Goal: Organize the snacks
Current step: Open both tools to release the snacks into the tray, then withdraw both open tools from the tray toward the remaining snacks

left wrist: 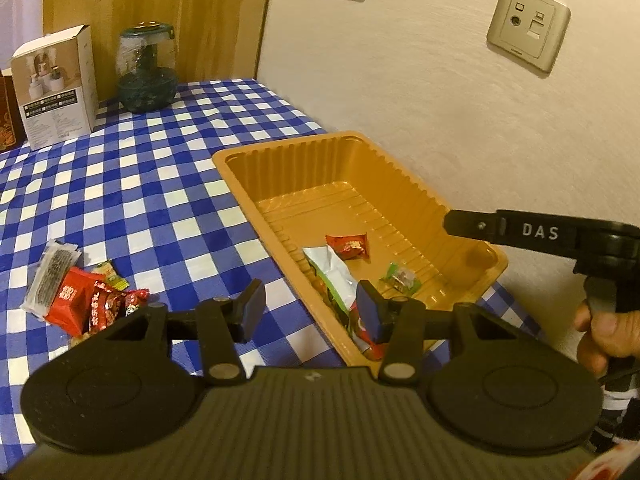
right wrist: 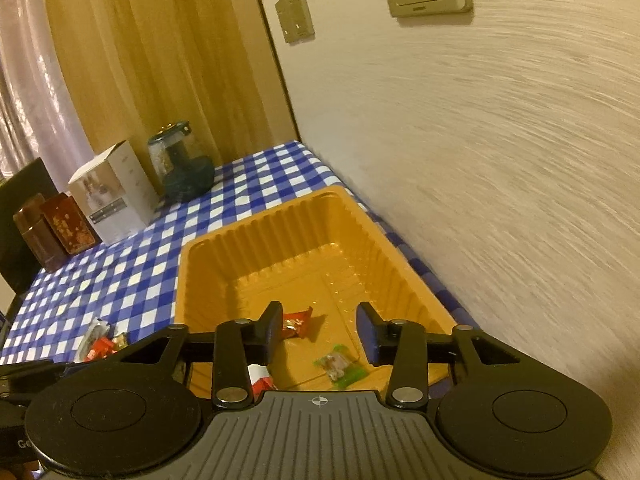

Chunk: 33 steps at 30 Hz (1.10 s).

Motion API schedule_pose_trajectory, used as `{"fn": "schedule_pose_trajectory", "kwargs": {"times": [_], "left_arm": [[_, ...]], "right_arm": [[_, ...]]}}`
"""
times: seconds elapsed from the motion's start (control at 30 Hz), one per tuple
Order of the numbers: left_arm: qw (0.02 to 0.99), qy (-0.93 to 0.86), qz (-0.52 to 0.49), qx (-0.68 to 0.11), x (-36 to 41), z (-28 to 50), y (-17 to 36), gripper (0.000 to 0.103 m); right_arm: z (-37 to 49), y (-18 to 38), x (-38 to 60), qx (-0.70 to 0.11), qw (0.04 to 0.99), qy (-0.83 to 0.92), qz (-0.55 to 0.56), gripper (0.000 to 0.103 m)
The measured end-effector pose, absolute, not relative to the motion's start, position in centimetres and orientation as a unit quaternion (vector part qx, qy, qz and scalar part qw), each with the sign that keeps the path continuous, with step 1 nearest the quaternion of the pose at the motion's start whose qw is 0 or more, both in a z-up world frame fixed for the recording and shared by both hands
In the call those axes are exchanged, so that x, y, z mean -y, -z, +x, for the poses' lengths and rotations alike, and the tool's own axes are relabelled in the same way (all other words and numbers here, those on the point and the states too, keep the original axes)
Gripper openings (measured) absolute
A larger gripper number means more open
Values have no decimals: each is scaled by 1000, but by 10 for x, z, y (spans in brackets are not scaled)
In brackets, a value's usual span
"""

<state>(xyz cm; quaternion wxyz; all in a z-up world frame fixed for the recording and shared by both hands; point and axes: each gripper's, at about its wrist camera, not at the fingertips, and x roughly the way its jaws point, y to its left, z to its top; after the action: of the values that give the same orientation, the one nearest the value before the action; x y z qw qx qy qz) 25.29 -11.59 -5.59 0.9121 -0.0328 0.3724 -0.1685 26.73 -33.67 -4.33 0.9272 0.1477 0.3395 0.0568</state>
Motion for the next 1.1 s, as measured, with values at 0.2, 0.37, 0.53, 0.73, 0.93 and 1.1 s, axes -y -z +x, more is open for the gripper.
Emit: {"fn": "schedule_pose_trajectory", "kwargs": {"times": [0.2, 0.37, 0.53, 0.73, 0.93, 1.1], "left_arm": [[912, 166, -34, -373, 113, 245, 54, 46], [914, 165, -36, -369, 111, 233, 48, 46], [915, 160, -38, -368, 106, 218, 40, 46], [918, 155, -44, -362, 98, 199, 31, 46], [923, 147, -53, -352, 82, 176, 20, 46], [925, 134, -58, -351, 60, 157, 18, 46]], "right_arm": [[257, 40, 339, -339, 928, -53, 146, 41], [246, 32, 337, -339, 929, -52, 140, 41], [231, 24, 331, -339, 929, -57, 135, 41], [214, 16, 320, -338, 930, -68, 130, 41], [197, 8, 308, -334, 930, -78, 129, 41], [185, 2, 293, -331, 930, -90, 129, 41]]}}
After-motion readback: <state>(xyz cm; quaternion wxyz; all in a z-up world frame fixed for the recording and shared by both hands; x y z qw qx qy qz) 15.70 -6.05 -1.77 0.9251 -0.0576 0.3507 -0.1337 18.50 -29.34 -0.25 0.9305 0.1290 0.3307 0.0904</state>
